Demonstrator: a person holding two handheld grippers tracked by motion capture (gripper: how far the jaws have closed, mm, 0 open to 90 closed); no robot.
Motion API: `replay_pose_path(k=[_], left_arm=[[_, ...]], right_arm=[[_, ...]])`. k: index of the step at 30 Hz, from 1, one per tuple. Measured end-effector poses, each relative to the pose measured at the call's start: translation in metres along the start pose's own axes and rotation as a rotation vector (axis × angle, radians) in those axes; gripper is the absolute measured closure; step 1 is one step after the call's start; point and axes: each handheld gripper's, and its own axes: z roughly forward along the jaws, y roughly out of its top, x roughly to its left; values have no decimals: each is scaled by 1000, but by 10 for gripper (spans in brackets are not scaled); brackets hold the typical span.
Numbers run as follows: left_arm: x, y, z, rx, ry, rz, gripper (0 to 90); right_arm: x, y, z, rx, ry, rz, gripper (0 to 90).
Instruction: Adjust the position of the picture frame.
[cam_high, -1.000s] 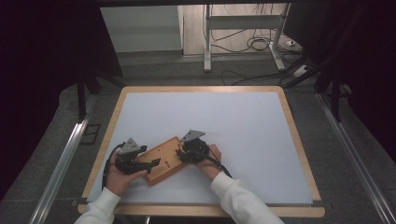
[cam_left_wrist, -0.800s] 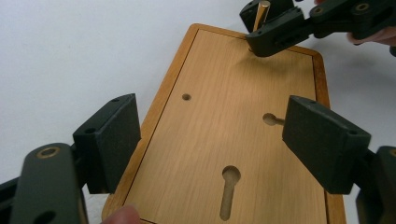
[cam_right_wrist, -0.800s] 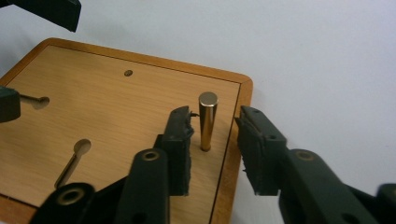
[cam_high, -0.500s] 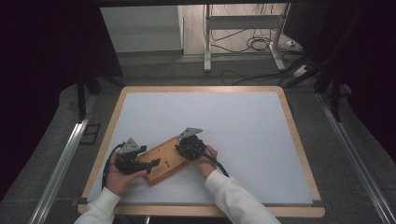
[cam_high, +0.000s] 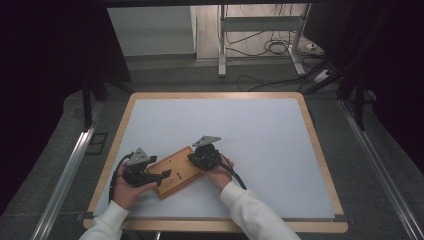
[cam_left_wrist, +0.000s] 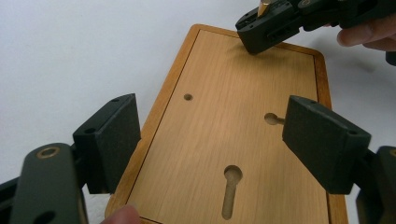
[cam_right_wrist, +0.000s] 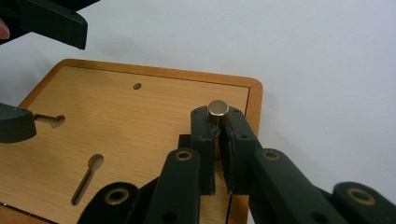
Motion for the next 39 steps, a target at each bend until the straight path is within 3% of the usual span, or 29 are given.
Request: replay_pose_path(k=[6, 9, 13, 19, 24, 29, 39], left_arm=[[-1, 1, -2, -17, 7, 4, 191], [-3, 2, -6, -54, 16, 21, 196], [-6, 3, -8, -70, 14, 33, 196], [-6, 3, -6, -59, 7, 36, 196], [-7, 3, -6, -58, 8, 37, 196], [-7, 4, -6, -61, 6, 35, 196], [-7, 3, -5, -51, -2, 35, 195]], right_arm=[[1, 0, -5, -13, 4, -15, 844], [0, 1, -14, -27, -15, -39, 843], [-5, -1, -26, -39, -41, -58, 842], [-21, -8, -48, -74, -69, -40, 842], [-35, -14, -64, -100, -62, -1, 844], [-41, -18, -75, -120, -68, -12, 845], [-55, -27, -91, -97, -95, -12, 845]])
